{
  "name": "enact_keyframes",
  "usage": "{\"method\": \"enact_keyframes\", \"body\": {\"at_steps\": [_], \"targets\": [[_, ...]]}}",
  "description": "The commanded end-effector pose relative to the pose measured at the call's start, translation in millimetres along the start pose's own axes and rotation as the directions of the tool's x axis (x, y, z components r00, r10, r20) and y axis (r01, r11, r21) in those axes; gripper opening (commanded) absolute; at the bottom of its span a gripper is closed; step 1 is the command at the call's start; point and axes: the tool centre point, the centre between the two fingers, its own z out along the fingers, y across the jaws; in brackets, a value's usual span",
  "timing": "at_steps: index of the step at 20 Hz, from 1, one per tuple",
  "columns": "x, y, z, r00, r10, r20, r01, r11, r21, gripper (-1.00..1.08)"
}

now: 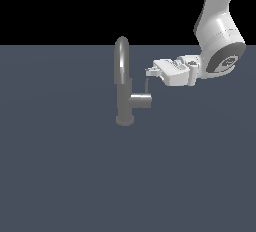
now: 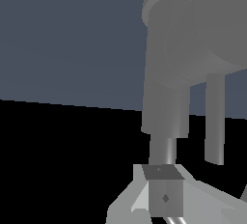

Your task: Turn on the faucet by rotating a designated handle.

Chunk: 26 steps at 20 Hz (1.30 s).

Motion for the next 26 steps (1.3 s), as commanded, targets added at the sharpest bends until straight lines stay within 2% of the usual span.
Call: {"method": "enact_keyframes", "body": {"at_steps": [1, 8, 15, 26], "targets": [[14, -2, 2, 0.999, 0.033, 0.035, -0.035, 0.999, 0.033, -1.0], [34, -2, 7, 0.993, 0.081, 0.087, -0.088, 0.993, 0.077, -1.0], [35, -2, 8, 0.993, 0.083, 0.09, -0.09, 0.993, 0.079, -1.0], [27, 25, 10, 0.993, 0.083, 0.09, -0.09, 0.993, 0.079, -1.0]]}}
